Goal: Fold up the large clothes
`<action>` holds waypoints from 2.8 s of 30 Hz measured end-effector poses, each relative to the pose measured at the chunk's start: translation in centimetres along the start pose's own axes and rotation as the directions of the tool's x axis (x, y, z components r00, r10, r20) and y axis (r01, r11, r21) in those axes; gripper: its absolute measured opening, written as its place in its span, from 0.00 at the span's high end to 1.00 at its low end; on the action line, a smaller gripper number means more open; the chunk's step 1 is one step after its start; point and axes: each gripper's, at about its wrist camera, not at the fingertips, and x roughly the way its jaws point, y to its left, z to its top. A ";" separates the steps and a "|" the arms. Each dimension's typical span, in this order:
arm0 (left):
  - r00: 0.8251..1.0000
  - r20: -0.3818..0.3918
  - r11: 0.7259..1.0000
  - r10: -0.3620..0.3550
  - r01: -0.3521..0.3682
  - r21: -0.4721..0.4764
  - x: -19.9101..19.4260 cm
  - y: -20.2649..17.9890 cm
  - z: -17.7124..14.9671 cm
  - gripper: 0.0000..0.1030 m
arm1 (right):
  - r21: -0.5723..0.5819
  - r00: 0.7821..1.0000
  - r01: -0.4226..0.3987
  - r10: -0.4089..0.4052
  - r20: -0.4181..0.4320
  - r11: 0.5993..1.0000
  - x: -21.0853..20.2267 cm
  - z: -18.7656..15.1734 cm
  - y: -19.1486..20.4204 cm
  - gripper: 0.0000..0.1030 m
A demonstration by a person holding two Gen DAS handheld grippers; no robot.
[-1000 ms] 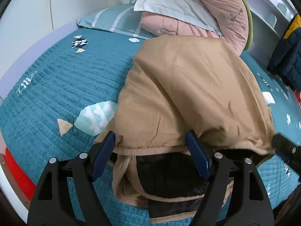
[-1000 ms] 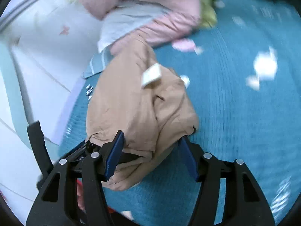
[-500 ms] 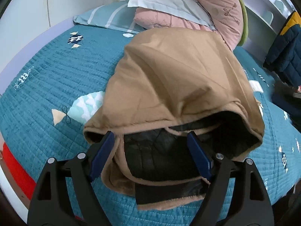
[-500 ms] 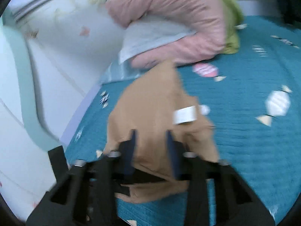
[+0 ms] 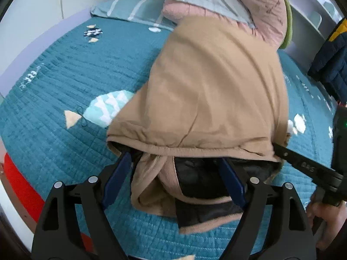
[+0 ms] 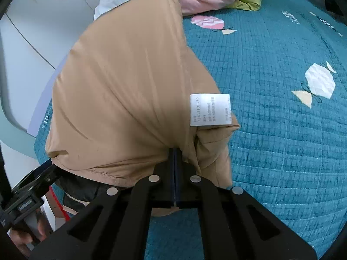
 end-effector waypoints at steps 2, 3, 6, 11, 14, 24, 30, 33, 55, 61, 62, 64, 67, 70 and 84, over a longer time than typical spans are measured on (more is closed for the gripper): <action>1.000 0.017 0.999 -0.011 0.011 -0.035 -1.5 0.3 0.0 0.20 | 0.008 1.000 -0.012 0.012 -0.002 1.000 -0.1 -0.1 -0.2 1.00; 0.999 0.044 0.998 -0.026 0.029 -0.059 -2.5 0.4 0.0 0.20 | 0.016 1.000 -0.021 0.021 0.000 1.000 -0.2 -0.3 -0.3 1.00; 0.988 0.105 0.987 -0.116 0.127 -0.100 -4.6 -0.1 0.6 0.20 | 0.016 0.999 -0.033 0.033 0.003 0.999 -0.4 -0.8 -0.5 1.00; 0.977 0.086 0.977 -0.193 0.200 -0.074 -2.8 -3.7 2.4 0.20 | 0.009 1.000 -0.028 0.028 -0.002 1.000 -0.4 -1.5 -0.5 1.00; 0.997 -0.038 0.997 -0.073 0.072 -0.040 2.2 -5.2 2.2 0.21 | 0.016 0.999 -0.038 0.038 -0.012 0.999 -0.5 -1.7 -0.7 1.00; 0.999 -0.022 0.999 0.025 -0.024 0.025 2.9 -5.7 1.4 0.20 | 0.013 0.995 -0.096 0.096 -0.002 0.995 -1.7 -2.2 -1.1 0.97; 0.989 0.111 0.992 0.097 -0.105 0.067 -3.7 -6.5 0.5 0.12 | -0.040 0.992 -0.091 0.094 0.089 0.995 -8.0 -3.4 -0.4 0.76; 0.974 0.174 0.980 0.148 -0.168 0.109 -7.4 -7.9 -0.4 0.12 | -0.077 0.987 -0.056 0.067 0.147 0.995 -11.9 -4.4 -0.2 0.59; 0.928 0.370 0.976 0.043 -0.119 0.184 -29.0 -18.6 -6.9 0.05 | -0.122 0.868 0.202 -0.120 0.482 0.972 -35.5 -13.7 0.0 0.07; 0.899 0.435 0.968 0.039 -0.143 0.208 -33.5 -20.6 -8.7 0.05 | -0.118 0.838 0.197 -0.105 0.536 0.973 -39.7 -15.4 0.4 0.07; 0.895 0.444 0.966 0.036 -0.145 0.214 -34.2 -21.0 -9.0 0.05 | -0.120 0.834 0.194 -0.099 0.543 0.974 -40.3 -15.7 0.4 0.07; 0.884 0.467 0.964 0.026 -0.146 0.223 -35.6 -21.5 -9.4 0.05 | -0.120 0.817 0.203 -0.100 0.568 0.972 -41.7 -16.4 0.7 0.07; 0.865 0.501 0.963 0.016 -0.149 0.227 -37.6 -22.2 -10.1 0.05 | -0.125 0.793 0.204 -0.089 0.603 0.971 -43.6 -17.3 1.1 0.07; 0.839 0.544 0.958 0.025 -0.175 0.226 -39.3 -22.9 -10.7 0.05 | -0.126 0.767 0.214 -0.087 0.636 0.969 -45.4 -18.0 1.3 0.07; 0.740 0.672 0.961 -0.026 -0.167 0.221 -45.3 -24.3 -12.5 0.05 | -0.112 0.640 0.254 -0.080 0.764 0.961 -51.1 -20.7 2.0 0.07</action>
